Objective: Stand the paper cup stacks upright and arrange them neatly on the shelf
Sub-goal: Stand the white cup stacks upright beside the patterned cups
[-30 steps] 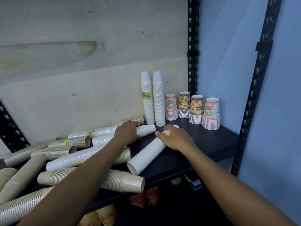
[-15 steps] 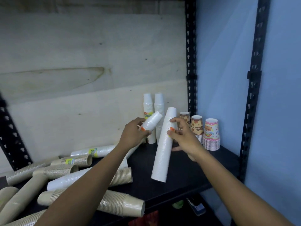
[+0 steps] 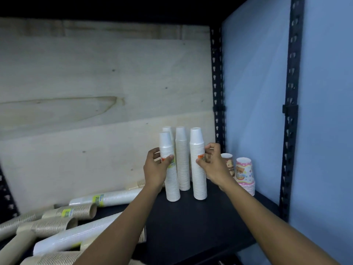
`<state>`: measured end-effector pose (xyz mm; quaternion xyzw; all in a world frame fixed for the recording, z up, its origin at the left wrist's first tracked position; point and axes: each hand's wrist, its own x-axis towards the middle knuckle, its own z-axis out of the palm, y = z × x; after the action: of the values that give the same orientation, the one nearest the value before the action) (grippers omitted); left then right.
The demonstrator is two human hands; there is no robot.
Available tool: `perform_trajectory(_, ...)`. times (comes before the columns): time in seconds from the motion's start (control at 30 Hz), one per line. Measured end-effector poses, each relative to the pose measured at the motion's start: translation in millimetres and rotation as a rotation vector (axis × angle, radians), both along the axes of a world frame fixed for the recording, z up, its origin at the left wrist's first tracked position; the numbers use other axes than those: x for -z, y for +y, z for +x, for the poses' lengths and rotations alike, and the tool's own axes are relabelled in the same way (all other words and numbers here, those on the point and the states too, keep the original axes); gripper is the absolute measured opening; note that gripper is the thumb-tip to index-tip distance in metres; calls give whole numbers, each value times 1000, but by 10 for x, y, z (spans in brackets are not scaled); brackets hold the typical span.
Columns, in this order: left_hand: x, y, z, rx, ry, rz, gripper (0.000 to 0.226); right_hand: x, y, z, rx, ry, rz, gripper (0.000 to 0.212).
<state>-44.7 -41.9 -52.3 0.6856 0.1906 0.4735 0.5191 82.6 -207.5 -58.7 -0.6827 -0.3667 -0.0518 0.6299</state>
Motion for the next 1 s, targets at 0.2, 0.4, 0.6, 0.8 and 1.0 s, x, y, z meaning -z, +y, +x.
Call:
perform_trajectory(0.2, 85, 24, 211, -11, -67, -50, 47, 94, 135, 199, 48, -24, -23, 46)
perform_trajectory(0.4, 149, -39, 336, 31, -55, -12, 51, 223, 186, 311, 49, -48, -4, 65)
perform_trajectory(0.6, 220, -118, 349, 95, 29, 156, 56, 298, 210, 303, 19, -22, -102, 50)
perform_trajectory(0.8, 196, -100, 355, 74, 59, 171, 61, 305, 158, 307, -28, 6, -128, 53)
perform_trajectory(1.0, 200, -89, 355, 70, 64, 179, 64, 336, 116, 299, -61, 0, -165, 61)
